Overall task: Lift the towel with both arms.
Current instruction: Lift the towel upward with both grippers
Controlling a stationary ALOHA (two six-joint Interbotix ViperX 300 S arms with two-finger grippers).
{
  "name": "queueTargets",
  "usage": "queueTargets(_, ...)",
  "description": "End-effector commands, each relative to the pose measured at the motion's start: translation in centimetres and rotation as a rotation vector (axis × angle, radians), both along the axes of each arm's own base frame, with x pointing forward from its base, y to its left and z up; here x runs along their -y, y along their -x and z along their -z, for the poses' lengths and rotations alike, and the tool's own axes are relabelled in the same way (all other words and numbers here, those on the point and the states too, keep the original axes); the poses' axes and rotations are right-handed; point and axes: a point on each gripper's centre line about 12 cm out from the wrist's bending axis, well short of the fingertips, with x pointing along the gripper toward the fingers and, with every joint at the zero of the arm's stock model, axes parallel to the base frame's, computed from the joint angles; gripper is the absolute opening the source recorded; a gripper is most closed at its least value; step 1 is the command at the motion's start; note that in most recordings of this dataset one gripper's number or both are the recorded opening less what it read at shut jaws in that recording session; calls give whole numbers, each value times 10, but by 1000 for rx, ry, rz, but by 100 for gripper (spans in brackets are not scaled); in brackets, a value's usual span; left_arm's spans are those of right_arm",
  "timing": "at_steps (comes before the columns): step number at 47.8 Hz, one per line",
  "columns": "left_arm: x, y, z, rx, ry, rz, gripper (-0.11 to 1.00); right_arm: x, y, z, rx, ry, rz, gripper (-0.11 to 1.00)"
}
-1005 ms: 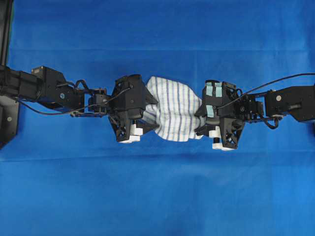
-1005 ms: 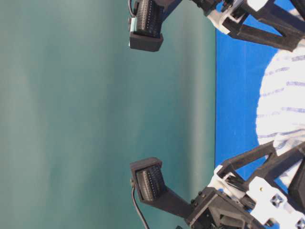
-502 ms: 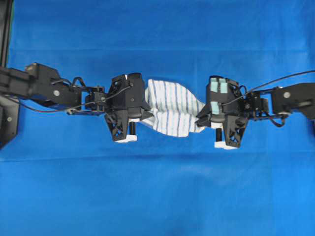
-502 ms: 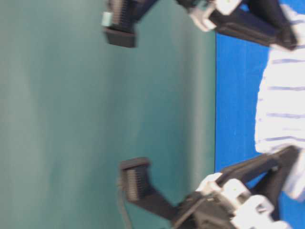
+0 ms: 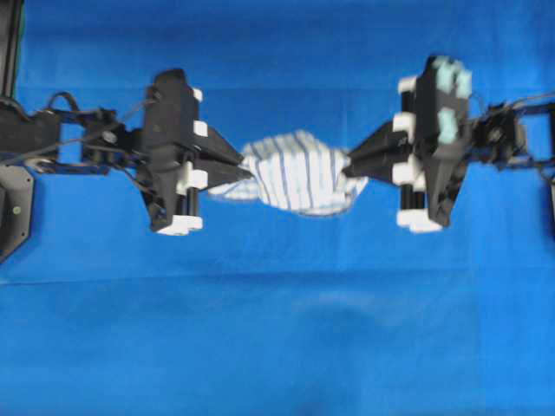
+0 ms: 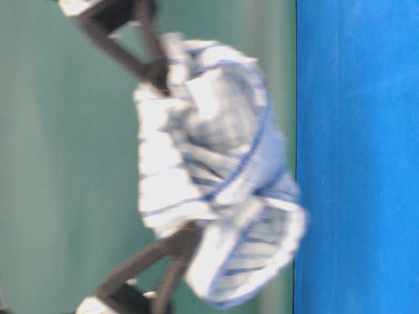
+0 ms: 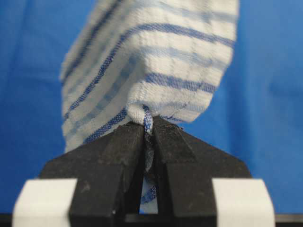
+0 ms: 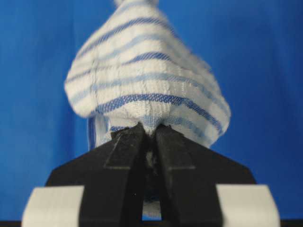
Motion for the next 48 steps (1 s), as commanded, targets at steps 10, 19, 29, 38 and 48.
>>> queueTargets(10,-8,19,-82,179,-11,-23,1,10,4,-81,142,78,14,7)
queueTargets(19,-12,33,-130,275,-24,-39,1,12,9,-118,195,118,20,7)
queueTargets(29,-12,40,-164,298,-26,-40,1,11,15,-150,253,138,25,7)
queueTargets(38,-13,37,-160,274,-39,-36,1,12,13,-151,249,146,23,7)
queueTargets(48,-13,36,-160,273,-81,-25,1,13,12,-150,237,180,20,7)
